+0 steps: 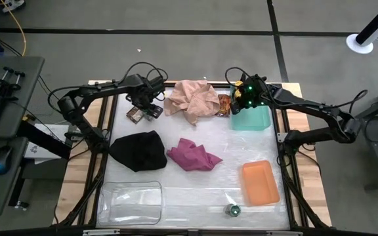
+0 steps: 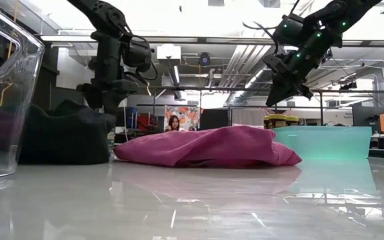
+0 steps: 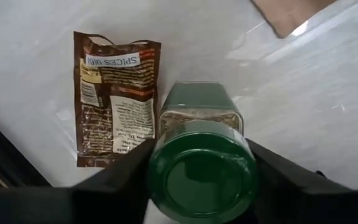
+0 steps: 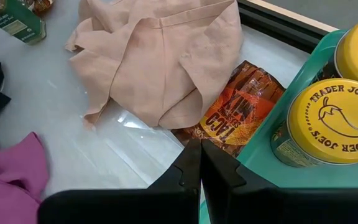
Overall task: Sort spices by type
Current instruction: Put the top green seasoning bottle into the transparent bin
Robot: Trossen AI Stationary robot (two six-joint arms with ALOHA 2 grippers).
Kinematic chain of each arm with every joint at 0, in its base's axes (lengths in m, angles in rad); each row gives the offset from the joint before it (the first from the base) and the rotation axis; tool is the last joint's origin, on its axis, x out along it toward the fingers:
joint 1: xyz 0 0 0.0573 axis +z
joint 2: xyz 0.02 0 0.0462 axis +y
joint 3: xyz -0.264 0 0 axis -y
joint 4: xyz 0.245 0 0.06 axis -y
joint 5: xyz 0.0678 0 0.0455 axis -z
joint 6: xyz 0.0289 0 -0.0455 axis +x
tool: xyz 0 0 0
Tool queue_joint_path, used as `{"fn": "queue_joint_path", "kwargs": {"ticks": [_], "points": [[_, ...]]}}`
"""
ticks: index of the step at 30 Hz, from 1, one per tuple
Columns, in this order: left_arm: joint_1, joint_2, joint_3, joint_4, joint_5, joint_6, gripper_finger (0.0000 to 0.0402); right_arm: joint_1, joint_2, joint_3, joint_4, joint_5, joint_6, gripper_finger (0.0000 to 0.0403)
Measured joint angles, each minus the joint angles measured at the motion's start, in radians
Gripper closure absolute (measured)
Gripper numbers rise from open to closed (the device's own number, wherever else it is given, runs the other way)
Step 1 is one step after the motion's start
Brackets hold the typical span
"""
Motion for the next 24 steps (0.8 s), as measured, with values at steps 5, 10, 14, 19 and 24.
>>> {"fn": "queue_joint_path", "kwargs": {"ticks": [5,10,14,19,24], "points": [[-0.013,-0.001,0.001,0.002,-0.003,0.013,0.0238,0.0,0.0,0.0,0.0,0.001,-0.026,0.0403],[-0.027,-0.041,0.045,0.002,0.007,0.061,0.0238,0.0,-0.001,0.0,0.004,0.0,-0.026,0.0403],[-0.065,-0.135,0.172,0.01,0.006,0.136,0.0238,-0.003,-0.008,0.0,0.045,-0.019,-0.025,0.0403],[-0.274,-0.275,0.302,-0.049,0.025,0.255,0.0238,-0.001,-0.009,0.0,0.137,-0.131,-0.01,0.0403],[-0.644,-0.342,0.32,-0.325,0.02,0.093,0.0238,0.04,-0.01,0.0,0.175,-0.254,0.053,0.0403]]}}
